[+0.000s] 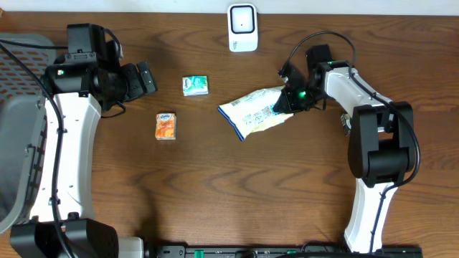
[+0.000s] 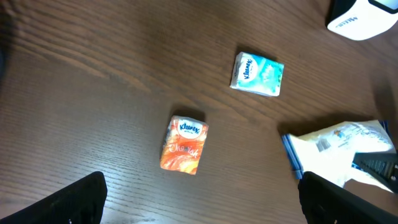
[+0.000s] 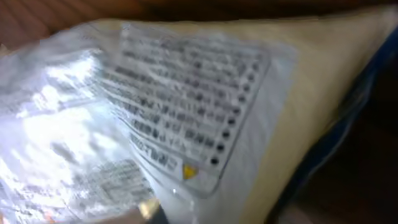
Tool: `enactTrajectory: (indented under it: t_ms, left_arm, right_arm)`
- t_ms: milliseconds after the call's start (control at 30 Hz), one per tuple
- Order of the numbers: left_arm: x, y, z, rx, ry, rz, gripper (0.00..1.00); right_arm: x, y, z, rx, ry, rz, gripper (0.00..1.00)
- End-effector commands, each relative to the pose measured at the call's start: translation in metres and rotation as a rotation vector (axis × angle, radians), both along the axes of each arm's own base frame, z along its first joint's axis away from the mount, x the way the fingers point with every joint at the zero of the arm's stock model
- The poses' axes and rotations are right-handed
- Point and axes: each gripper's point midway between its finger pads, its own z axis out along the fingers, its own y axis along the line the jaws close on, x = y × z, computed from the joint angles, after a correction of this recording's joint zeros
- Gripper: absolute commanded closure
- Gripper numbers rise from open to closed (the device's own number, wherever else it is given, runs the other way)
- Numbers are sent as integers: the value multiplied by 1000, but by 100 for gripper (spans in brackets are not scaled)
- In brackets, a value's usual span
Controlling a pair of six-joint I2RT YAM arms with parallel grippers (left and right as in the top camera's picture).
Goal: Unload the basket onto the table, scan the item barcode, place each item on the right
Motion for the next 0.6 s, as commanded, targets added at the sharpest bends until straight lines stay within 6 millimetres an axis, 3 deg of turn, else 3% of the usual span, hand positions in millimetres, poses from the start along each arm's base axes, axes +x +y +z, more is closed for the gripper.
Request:
enactTrajectory:
  t_ms: [0, 133, 267, 433, 567]
  left_arm:
    - [0, 2, -3, 11, 8, -7, 2]
    - [0, 2, -3, 11, 8, -7, 2]
    - [0, 2, -3, 11, 8, -7, 2]
    - [0, 2, -3, 11, 8, -7, 2]
    - [0, 2, -3, 11, 8, -7, 2]
  right_arm:
    - [-2, -7, -10, -28, 31, -13, 60]
    - [12, -5, 31, 36, 82, -133, 39]
    - [31, -1, 53, 56, 83, -231, 30]
    - [51, 0, 44, 30, 68, -354, 25]
    - [50, 9, 30, 48, 124, -388, 27]
